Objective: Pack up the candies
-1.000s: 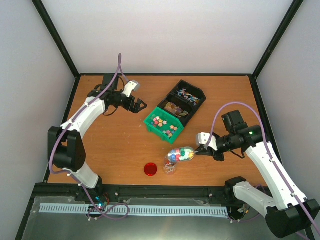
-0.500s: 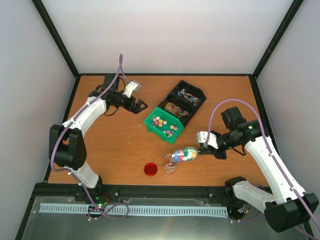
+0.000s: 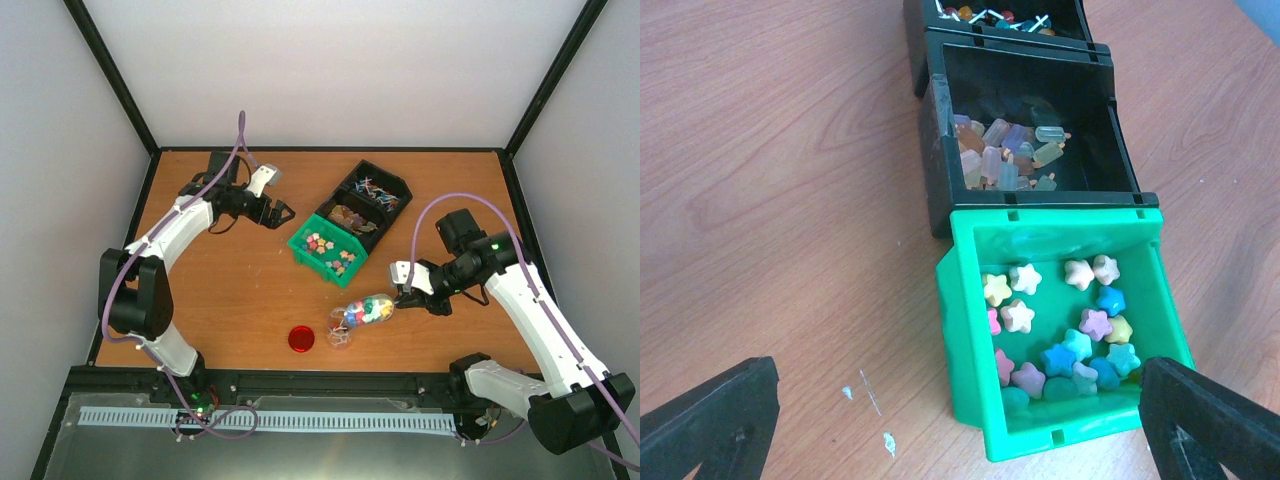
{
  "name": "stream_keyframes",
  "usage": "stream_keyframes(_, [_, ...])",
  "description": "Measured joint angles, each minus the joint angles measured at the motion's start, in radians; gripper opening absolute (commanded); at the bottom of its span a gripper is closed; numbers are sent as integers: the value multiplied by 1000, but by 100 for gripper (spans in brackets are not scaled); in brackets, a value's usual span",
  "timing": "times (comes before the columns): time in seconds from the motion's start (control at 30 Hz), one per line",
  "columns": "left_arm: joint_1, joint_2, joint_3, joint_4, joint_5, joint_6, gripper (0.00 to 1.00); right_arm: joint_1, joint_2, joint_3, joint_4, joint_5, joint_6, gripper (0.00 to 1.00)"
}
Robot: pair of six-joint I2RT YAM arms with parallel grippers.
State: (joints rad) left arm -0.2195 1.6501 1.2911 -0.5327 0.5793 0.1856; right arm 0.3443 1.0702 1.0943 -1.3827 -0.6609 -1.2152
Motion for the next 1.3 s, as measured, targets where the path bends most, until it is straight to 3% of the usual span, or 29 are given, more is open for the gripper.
stream_keyframes(1.3, [0, 61, 0, 20, -6, -24, 100, 45, 75, 91, -35, 55, 5, 3])
